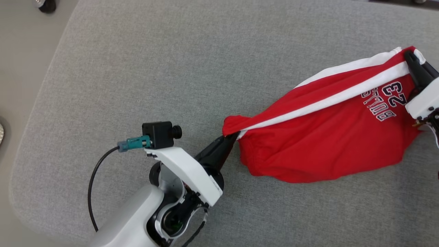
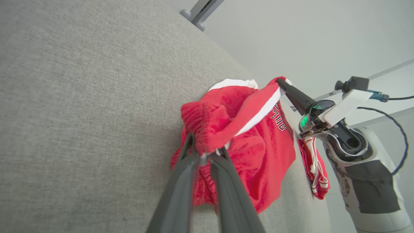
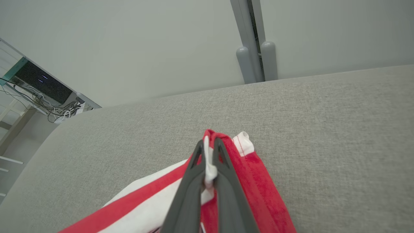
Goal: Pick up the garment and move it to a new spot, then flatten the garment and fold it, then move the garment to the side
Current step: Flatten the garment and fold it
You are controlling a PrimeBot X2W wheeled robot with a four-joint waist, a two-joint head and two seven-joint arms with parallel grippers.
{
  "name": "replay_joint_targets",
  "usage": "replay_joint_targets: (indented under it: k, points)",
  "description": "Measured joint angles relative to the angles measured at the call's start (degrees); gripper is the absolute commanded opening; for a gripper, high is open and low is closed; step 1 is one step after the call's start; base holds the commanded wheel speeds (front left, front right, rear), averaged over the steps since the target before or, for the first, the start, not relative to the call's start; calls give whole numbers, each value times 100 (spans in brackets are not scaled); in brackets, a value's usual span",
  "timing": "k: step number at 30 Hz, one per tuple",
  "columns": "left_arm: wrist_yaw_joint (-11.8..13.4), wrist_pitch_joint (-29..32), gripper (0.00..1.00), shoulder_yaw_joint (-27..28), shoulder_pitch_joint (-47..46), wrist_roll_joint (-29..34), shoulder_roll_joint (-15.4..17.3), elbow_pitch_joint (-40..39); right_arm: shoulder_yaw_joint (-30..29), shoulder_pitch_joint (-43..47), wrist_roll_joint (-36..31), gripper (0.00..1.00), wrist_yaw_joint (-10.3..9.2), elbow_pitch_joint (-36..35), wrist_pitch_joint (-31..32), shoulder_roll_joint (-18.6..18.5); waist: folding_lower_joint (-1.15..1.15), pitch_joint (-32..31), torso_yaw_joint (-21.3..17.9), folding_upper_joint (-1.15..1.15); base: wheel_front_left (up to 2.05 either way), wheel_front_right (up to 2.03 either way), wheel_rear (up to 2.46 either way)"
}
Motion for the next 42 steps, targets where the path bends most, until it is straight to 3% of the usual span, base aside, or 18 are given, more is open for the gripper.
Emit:
replay_joint_targets:
  k: [2, 3, 4, 5, 6, 7, 8, 12, 16, 19, 22, 23, 24, 25, 30, 35, 42]
  points:
    - [-22, 41, 0, 4, -163, 10, -34, 235, 94, -180, -62, 0, 0, 174, 33, -4, 0, 73, 57, 0, 0, 0, 0]
    - [-45, 45, 9, 8, -238, 10, -68, 344, 153, -263, -108, 0, 0, 249, 43, -24, 0, 103, 79, 0, 0, 0, 0]
    - [-45, 63, 25, 13, -296, 11, -110, 443, 205, -328, -166, 0, 0, 301, 40, -44, 0, 124, 96, 0, 0, 0, 0]
    - [-54, 66, 69, -1, -341, 30, -131, 520, 233, -391, -180, 0, 0, 372, 34, -42, 0, 141, 104, 0, 0, 0, 0]
    - [-82, 79, 100, 1, -373, 30, -137, 567, 260, -448, -211, 33, 0, 443, 38, -42, 0, 154, 97, 0, 0, 0, 0]
    - [-124, 91, 100, 1, -387, 5, -142, 605, 343, -485, -297, 59, 0, 485, 49, -70, 0, 165, 83, 0, 0, 0, 0]
    - [-157, 94, 100, -8, -388, -10, -153, 646, 408, -502, -363, 100, 1, 536, 67, -103, 0, 169, 70, 0, 0, 0, 0]
    - [-169, -4, 100, 13, -372, 14, -141, 775, 542, -454, -569, 100, 0, 594, -75, -219, 0, 96, 15, 0, 0, 0, 0]
    - [1, -334, 100, 49, -170, 270, 69, 858, 579, -262, -778, 100, 0, 561, -442, -288, 0, -74, -95, 0, 0, 0, 0]
    - [220, -802, 100, 77, 171, 611, 265, 823, 505, -22, -981, 100, 0, 445, -823, -311, 0, -285, -201, 0, 0, 0, 0]
    - [532, -1697, 100, 111, 671, 1223, 461, 686, 444, 572, -1371, 100, 0, 259, -1414, -320, 0, -648, -339, 0, 0, 0, 0]
    - [532, -1697, 100, 111, 671, 1223, 461, 686, 444, 572, -1371, 100, 0, 259, -1414, -320, 0, -648, -339, 0, 0, 0, 0]
    - [745, -1916, 100, 212, 1017, 1381, 493, 646, 366, 947, -1549, 100, 0, 200, -1704, -269, 0, -859, -410, 0, 0, 0, 0]
    - [800, -1978, 100, 235, 1189, 1529, 522, 605, 320, 1115, -1627, 100, 0, 167, -1828, -220, 0, -963, -447, 0, 0, 0, 0]
    - [1112, -2063, 100, 1025, 1959, 2376, 388, 148, 183, 1867, -1822, 100, 0, 32, -2119, 115, 0, -1366, -682, 0, 0, 0, 0]
    - [867, -2063, 100, 1621, 2452, 3317, 33, -323, 177, 1859, -1903, 100, 0, -158, -1838, 121, 0, -1311, -805, 0, 0, 0, 0]
    - [347, -2063, 100, 1971, 2370, 4001, -573, -314, 254, 955, -2104, 100, 0, -110, -949, -12, 0, -768, -546, 0, 0, 0, 0]
